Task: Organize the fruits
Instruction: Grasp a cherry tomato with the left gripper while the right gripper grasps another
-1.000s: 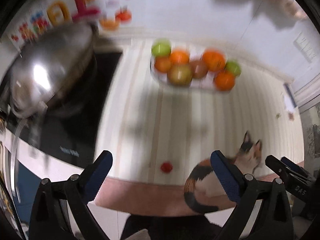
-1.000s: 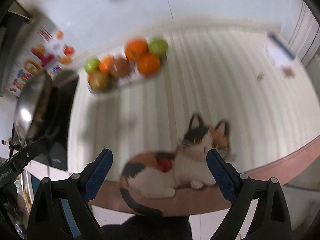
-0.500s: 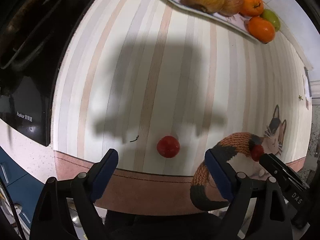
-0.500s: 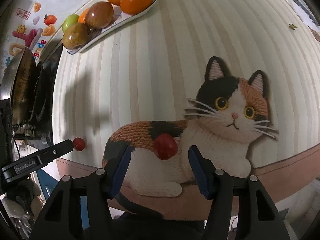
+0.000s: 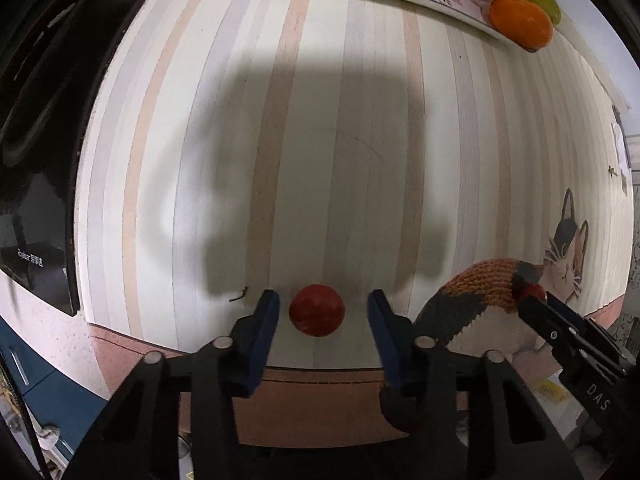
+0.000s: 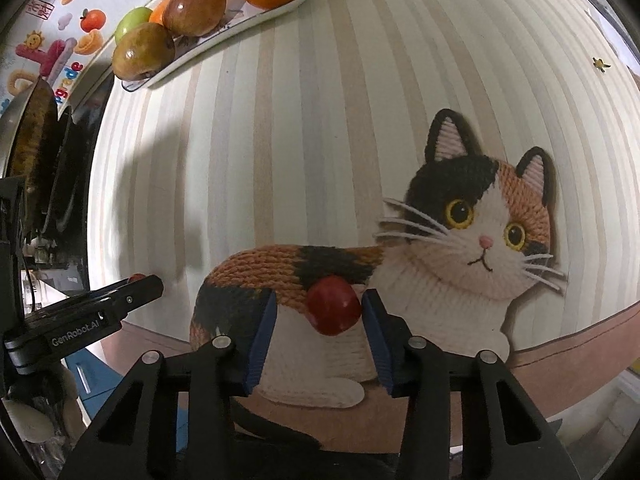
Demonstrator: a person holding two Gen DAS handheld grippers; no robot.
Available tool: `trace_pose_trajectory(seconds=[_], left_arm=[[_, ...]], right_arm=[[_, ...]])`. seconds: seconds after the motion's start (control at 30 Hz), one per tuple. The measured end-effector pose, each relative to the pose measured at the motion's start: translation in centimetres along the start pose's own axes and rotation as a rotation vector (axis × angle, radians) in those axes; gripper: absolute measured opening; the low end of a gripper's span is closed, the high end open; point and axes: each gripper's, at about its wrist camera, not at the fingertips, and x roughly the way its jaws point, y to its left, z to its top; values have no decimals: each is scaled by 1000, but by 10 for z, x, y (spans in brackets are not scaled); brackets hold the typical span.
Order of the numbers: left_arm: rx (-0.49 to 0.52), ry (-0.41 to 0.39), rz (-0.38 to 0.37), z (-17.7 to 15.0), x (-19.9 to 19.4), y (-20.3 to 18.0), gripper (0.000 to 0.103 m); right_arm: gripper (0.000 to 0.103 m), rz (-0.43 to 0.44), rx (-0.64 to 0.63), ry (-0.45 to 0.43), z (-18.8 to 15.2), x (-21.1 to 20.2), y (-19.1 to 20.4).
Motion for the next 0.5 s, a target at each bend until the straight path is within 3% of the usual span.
trace_pose_trajectory(seconds=[0.5], left_arm=[[20,-8,-6,7,0,-9,25]], right_arm=[[30,-16,-17,7,5,11,11]])
